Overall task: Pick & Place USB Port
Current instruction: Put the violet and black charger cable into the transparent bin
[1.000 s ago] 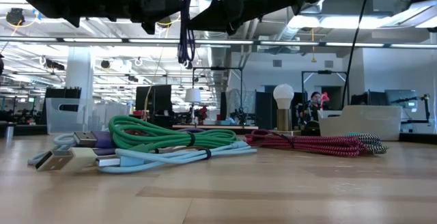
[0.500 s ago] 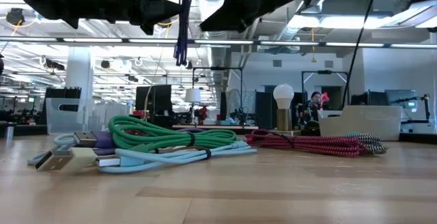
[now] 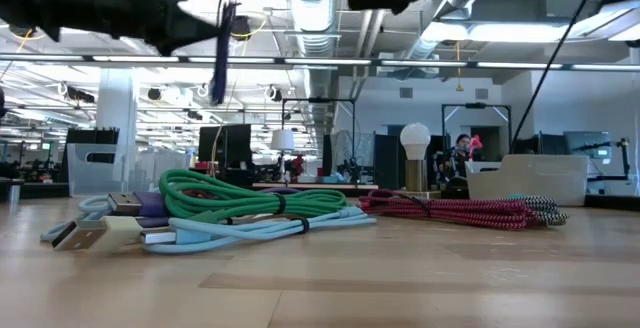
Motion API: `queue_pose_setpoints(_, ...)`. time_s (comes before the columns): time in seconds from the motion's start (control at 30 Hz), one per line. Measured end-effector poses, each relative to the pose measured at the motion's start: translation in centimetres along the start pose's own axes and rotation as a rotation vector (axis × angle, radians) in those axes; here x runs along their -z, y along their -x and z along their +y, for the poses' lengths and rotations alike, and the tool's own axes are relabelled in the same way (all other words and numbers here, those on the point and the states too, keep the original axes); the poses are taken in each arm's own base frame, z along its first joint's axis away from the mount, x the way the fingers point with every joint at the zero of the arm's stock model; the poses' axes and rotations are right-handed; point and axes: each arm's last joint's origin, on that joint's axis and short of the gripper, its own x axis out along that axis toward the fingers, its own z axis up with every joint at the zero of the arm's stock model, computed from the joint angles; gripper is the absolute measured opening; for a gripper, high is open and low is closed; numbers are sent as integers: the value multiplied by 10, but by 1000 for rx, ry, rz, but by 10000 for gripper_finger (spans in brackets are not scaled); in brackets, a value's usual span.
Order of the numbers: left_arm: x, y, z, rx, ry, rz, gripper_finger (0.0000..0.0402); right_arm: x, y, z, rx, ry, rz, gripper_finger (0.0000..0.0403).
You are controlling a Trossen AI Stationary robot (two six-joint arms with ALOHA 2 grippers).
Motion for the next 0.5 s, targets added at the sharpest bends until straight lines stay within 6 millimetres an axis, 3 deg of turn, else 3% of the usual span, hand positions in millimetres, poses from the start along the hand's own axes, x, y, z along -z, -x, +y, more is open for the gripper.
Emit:
queue_pose_setpoints(0.27,-8,21,12,-161,-40,-39,5,23,32,8,1,-38,-16,49)
queue_pose_setpoints(0.5,7,28,21,-351,-37,142,5,52,57,23,-14,-60,-39,49)
